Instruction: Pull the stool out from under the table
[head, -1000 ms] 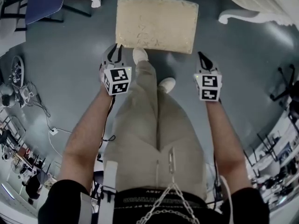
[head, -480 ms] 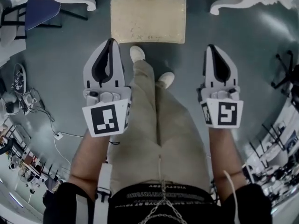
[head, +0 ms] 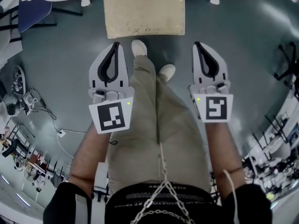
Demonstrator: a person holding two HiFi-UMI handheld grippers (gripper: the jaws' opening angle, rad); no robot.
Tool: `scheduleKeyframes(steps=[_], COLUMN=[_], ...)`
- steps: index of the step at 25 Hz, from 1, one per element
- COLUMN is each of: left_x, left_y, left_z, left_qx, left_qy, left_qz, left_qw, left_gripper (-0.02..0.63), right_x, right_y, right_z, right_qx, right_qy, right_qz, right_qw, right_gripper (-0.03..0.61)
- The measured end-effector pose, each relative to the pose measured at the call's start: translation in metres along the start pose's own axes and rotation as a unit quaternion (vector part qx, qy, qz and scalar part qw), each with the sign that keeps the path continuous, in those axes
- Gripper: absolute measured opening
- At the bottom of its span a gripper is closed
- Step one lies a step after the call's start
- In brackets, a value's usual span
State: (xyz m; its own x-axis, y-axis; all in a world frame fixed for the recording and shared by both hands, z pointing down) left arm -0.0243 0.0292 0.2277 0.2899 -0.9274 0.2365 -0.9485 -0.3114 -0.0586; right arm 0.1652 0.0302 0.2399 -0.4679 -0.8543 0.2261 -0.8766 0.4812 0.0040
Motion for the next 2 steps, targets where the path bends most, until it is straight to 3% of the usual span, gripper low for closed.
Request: scheduleKeyframes(steps=[2], left_x=[0.0033], left_y=[-0.0051], left_z=[-0.0080], left_qx=[0.007], left_qy=[0.009], left_qz=[-0.011], left_qw=[0.9999], left_gripper=[0.005], right_x=[0.0032], right_y=[0.0016], right_z=[-0.0060], right_qx=[0.003], right_qy=[0.008], right_qz=[0.003], right_qw=[1.000], right_gripper=[0.003])
Point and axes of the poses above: the fingertips, and each gripper's own axes: x forward along the fingers, y to its left, z out of its top, the point moved 1 cm from there along -x, backward along the fingers, and after that the axes turned 13 degrees about -y, right-handed, at the moved point
